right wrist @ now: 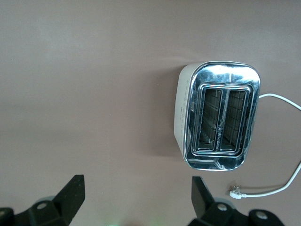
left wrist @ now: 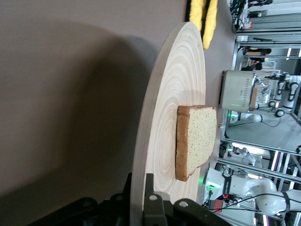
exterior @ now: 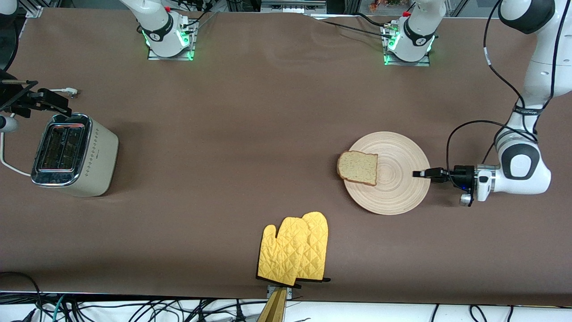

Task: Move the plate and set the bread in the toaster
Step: 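Slide the plate toward the toaster while the right gripper approaches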

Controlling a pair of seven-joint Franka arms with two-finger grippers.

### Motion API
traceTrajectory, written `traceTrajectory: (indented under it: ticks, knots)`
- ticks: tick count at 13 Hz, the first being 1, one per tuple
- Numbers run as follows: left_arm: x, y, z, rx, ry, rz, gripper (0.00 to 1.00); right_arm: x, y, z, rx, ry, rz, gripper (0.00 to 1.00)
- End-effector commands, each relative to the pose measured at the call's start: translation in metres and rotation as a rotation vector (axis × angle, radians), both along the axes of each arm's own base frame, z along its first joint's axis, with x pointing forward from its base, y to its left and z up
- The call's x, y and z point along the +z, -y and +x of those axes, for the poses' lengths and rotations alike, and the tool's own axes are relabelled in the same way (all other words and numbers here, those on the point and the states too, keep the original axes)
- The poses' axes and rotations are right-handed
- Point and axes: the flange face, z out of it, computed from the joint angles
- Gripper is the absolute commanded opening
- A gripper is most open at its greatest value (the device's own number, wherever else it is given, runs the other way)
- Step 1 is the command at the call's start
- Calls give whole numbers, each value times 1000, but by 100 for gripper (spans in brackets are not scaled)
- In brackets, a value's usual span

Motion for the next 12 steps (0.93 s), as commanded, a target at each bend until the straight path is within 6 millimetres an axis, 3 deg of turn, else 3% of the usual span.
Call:
traceTrajectory:
  ticks: [1,5,7,8,10,12]
  knots:
    - [24,38,6,16,3,-88,0,-7,0,4,-14,-6,9,100]
    - [45,154,9,17,-4,-186,0,-25,1,7,-18,-46,9,100]
    - [46,198,7,31,-6,-182,0,-33,-1,11,-15,-58,10,100]
    - [42,216,3,37,-6,-152,0,-38,-2,13,-14,-66,10,100]
    - [35,275,-10,36,-5,-122,0,-48,-9,18,-3,-78,11,100]
    - [27,321,-22,84,-10,-105,0,-56,-13,20,-3,-92,27,100]
